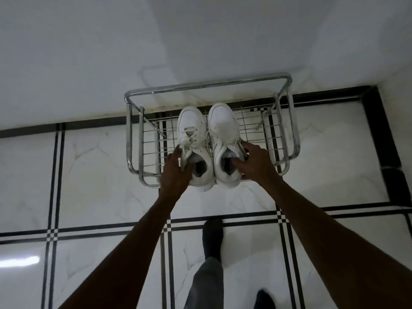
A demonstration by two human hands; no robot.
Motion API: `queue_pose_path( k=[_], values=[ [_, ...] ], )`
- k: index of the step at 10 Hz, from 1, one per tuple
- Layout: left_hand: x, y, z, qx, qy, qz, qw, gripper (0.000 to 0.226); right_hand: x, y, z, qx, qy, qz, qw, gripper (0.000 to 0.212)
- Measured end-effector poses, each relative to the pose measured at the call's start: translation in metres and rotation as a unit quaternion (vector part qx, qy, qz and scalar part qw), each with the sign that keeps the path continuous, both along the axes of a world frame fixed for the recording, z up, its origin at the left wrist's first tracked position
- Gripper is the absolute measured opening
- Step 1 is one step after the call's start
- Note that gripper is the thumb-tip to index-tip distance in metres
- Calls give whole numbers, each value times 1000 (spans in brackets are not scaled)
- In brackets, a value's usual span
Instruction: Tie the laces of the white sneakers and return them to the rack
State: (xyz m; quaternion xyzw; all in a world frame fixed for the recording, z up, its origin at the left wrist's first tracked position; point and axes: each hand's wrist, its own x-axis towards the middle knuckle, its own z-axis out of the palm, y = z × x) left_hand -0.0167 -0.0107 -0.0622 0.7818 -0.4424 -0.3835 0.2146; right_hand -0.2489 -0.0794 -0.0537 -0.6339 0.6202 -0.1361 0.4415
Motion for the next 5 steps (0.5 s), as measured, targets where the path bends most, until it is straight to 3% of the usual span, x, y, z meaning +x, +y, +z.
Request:
queue_pose_path(
  k=[2, 3, 4, 5],
  values=[
    [6, -9, -8, 11, 7, -17, 1000, 77, -2, -7, -9, 25, 27, 24, 999, 55],
    [6, -8, 16, 23, -36, -40, 998, 81, -3, -3, 5, 18, 120, 58, 991, 77],
    [1, -10, 75, 0, -120, -69, 990, 77, -2, -6, 60, -44, 218, 86, 971, 74],
    [0, -13, 150, -89, -199, -96, 971, 73, 0, -13, 133, -128, 217, 83, 964, 73]
  ],
)
